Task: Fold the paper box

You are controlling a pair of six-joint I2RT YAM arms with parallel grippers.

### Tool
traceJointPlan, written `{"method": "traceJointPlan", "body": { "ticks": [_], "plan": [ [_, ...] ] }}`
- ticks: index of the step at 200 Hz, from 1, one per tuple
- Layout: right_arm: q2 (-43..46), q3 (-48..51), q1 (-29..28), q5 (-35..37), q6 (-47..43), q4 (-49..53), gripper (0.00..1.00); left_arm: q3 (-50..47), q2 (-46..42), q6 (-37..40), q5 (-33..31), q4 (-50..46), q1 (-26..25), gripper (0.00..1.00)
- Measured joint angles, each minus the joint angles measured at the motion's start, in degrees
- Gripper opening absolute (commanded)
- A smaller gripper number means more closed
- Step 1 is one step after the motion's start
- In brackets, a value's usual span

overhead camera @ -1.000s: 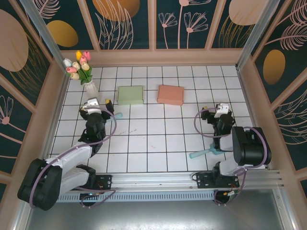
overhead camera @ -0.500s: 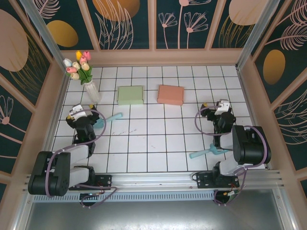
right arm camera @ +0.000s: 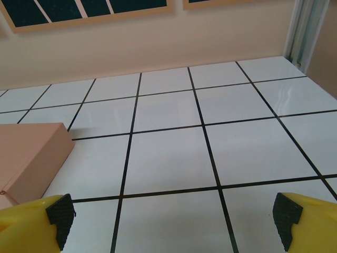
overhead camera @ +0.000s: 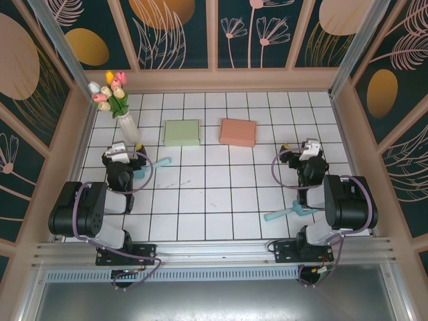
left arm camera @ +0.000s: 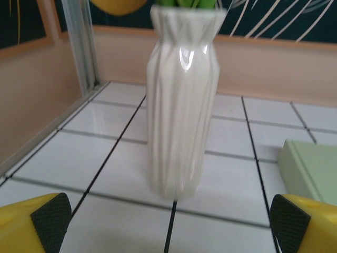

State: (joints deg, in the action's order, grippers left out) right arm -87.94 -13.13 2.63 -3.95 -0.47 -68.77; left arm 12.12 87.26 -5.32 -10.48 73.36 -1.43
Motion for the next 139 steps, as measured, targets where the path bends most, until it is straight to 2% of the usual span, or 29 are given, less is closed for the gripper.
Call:
{"method": "traceJointPlan", "body": {
  "ticks": [139],
  "plan": [
    [0.0,0.0,0.0,0.0,0.0,0.0,0.99,0.5,0.0,0.8,1.1,-0.3,0.0,0.99]
  ]
}}
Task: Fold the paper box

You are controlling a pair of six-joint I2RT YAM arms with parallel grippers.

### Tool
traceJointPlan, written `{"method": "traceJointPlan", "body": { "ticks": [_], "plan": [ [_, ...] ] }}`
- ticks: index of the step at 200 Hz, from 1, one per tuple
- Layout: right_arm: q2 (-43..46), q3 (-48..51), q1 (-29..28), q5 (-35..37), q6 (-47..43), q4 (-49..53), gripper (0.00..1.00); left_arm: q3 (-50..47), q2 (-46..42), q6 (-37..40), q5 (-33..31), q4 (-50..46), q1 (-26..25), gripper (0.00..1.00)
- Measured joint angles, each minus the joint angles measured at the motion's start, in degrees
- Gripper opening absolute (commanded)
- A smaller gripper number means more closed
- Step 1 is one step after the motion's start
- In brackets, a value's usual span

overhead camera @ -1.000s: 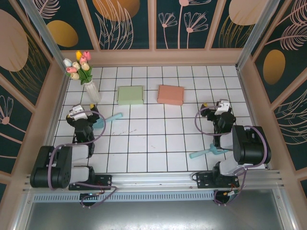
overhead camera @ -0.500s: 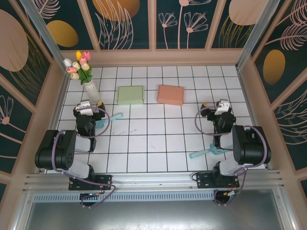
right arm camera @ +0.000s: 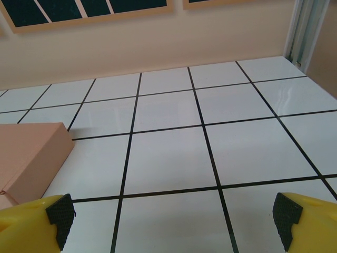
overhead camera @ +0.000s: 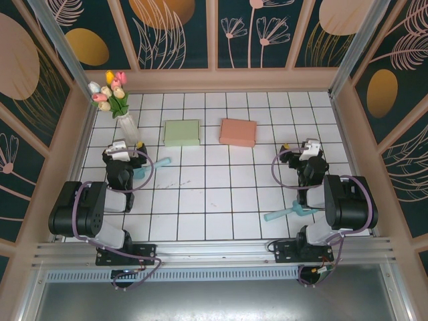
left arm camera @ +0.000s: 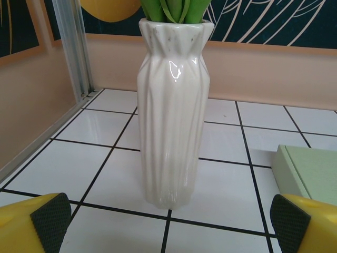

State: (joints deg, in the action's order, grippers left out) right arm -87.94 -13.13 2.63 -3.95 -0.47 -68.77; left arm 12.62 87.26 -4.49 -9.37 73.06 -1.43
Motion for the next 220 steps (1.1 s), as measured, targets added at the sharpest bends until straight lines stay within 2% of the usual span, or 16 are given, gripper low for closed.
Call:
{"method": "traceJointPlan", "body": {
  "ticks": [220],
  "plan": [
    [0.0,0.0,0.0,0.0,0.0,0.0,0.99,0.2,0.0,0.0,1.4,-0.9,0.0,0.99]
  ]
}}
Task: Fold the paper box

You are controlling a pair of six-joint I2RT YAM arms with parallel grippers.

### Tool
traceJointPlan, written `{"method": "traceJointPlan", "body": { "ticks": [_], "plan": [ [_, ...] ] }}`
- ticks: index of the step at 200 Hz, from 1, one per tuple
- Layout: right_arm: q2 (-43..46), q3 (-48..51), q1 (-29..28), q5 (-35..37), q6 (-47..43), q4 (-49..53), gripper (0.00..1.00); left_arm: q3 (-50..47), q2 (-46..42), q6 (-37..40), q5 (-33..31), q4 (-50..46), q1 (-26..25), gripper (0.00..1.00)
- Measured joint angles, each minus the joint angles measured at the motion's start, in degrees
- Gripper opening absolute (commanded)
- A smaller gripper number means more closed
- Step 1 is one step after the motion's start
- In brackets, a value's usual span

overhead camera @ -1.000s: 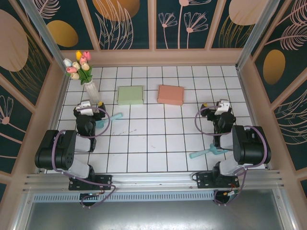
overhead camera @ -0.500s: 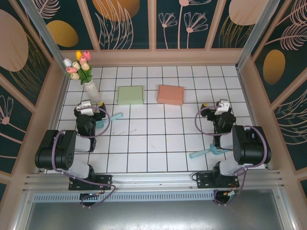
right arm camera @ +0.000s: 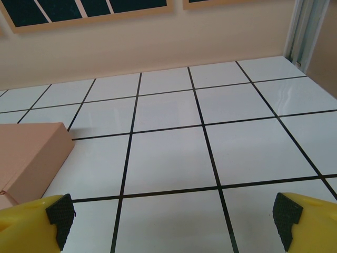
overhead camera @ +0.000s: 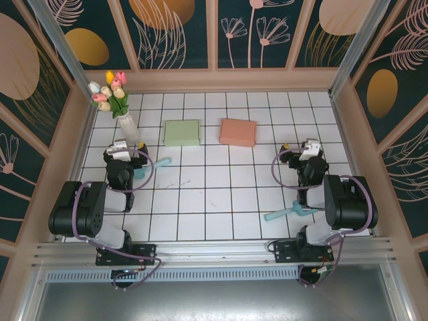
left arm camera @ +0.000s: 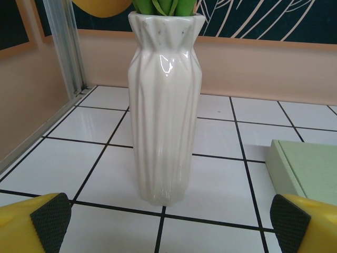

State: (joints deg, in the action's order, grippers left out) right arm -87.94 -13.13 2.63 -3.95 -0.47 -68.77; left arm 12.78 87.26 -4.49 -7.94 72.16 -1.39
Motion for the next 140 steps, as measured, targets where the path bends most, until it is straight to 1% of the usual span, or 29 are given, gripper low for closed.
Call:
{"method": "traceJointPlan", "body": {
  "ticks": [140],
  "plan": [
    [0.0,0.0,0.0,0.0,0.4,0.0,0.99,0.0,0.0,0.0,0.0,0.0,0.0,0.99]
  ]
}}
